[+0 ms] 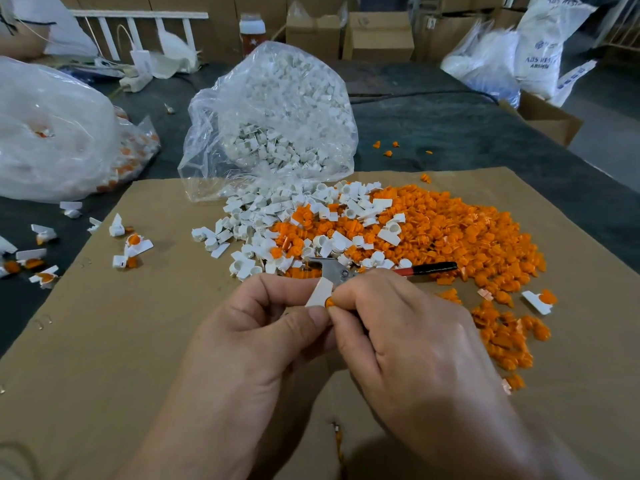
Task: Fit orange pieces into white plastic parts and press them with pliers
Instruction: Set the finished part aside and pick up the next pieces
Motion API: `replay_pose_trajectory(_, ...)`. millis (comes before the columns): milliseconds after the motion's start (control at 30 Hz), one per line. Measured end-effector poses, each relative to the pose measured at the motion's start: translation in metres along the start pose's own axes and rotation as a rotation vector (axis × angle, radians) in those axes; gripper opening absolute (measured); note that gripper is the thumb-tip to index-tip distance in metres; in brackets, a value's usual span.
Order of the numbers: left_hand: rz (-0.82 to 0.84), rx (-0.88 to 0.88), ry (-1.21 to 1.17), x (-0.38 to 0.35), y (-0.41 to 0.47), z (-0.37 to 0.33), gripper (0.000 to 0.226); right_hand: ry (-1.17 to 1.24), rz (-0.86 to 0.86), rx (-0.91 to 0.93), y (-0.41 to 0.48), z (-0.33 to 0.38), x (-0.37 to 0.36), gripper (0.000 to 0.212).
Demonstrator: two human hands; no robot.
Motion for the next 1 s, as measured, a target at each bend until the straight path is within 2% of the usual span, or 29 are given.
replay_pose_trajectory(67,0.018,-0.001,0.025,0.000,0.001,0.000,0.031,0.019,0.016,-0.011,0.000,-0.001,-0.002,0.022)
replay_pose_trajectory(133,0.030,0.015,0.090,0.003,0.002,0.003,0.045,0.070,0.045,-0.025,0.000,-0.006,-0.004,0.018)
replay_pose_trajectory(267,0.021,-0.021,0.264,0.011,0.002,0.004,0.029,0.241,0.120,-0.045,-0.003,-0.015,-0.009,0.010)
replay_pose_trajectory(367,0.030,-0.040,0.296,0.012,0.001,0.003,0.029,0.498,0.139,-0.172,-0.004,-0.026,-0.013,0.007)
replay_pose_trajectory(467,0.014,-0.057,0.312,0.013,0.002,0.002,0.033,0.758,0.179,-0.300,-0.006,-0.034,-0.018,0.021)
replay_pose_trajectory(533,0.010,-0.079,0.364,0.017,0.005,0.001,0.019,0.828,0.230,-0.340,-0.006,-0.035,-0.022,0.025)
replay_pose_trajectory(633,0.006,-0.082,0.377,0.022,0.007,0.002,0.016,0.856,0.262,-0.376,-0.007,-0.038,-0.029,0.026)
replay_pose_trajectory(867,-0.019,-0.079,0.517,0.019,0.002,-0.001,0.043,0.795,0.238,-0.351,-0.006,-0.039,-0.026,0.013)
replay_pose_trajectory(1000,0.000,-0.074,0.612,0.013,-0.002,-0.010,0.039,0.779,0.238,-0.308,-0.005,-0.037,-0.020,0.022)
Point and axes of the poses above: each hand's wrist, its own y-axis towards the middle knuckle, its own x-axis out of the back of the hand, z = x × y, the point moved 6 cm from there along y, towards the middle knuckle, and after that the axes turned 7 degrees about z, right-handed, at the moved point
